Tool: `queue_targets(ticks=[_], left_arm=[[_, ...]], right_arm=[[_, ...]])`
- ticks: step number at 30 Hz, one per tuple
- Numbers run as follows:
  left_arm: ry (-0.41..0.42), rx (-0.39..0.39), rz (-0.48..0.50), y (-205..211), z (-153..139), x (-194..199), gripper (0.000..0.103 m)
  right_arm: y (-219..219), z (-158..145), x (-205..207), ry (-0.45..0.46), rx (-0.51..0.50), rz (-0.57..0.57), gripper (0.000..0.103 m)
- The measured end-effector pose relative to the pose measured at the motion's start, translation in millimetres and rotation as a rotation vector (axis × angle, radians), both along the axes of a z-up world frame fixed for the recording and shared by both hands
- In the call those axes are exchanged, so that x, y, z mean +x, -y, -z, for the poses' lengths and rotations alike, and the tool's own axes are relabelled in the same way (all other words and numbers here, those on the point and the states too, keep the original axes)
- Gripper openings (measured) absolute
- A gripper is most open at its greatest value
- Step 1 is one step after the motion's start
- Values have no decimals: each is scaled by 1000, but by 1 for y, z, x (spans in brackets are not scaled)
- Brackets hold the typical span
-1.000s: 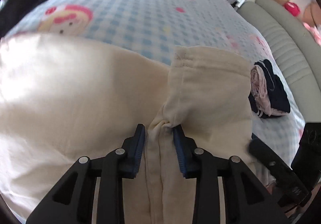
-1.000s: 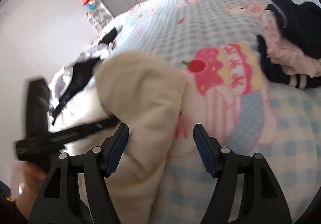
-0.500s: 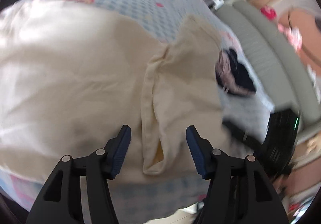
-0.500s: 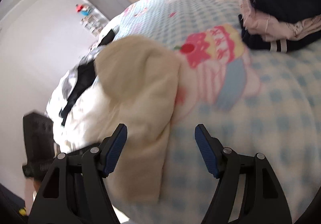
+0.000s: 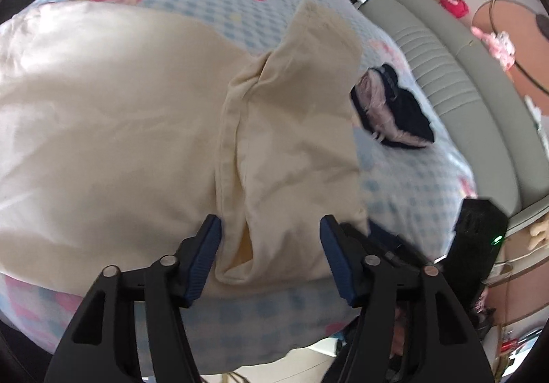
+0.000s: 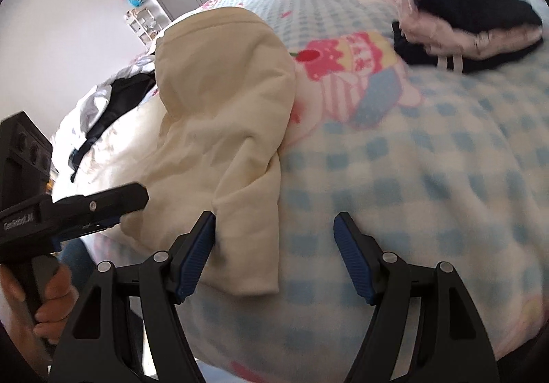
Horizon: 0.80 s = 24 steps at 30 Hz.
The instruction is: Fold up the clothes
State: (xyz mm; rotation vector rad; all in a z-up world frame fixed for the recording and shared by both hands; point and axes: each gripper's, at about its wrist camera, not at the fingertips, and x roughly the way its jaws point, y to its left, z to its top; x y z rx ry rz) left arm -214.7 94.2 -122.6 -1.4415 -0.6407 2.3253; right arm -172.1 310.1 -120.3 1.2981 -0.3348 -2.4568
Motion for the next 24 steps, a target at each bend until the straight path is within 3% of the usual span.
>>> queue_targets(ticks=[1,3,8,11,13,15,21,24], left_arm=[[-2,-15,-12,4,0,3,34],[-29,-27,-39,12,-5,11,13],[-99,-45,-21,25,-30,22,13],[-88,-32,-43,42,-30,28,12],[-32,-25,-57,48,-11,26,13],[32,-10,-61,49,11,22,12],[-56,-39,-81,54,-9,30,23],[-187,-140,-12,38,-30,40,31]], right_arm=[[-1,0,0,-6,7,3,72],[-5,-2,-1,-2,-25,14,72],[-10,-12,2,-40,-147,27,72],[-6,-10,0,-26,-111,32,73],[0,-1,-4,4,-19,40,73],[3,10,-11,45,8,36,73],[7,-6,-2,-17,-25,27,75],[23,-9,0,-41,14,-27,75]])
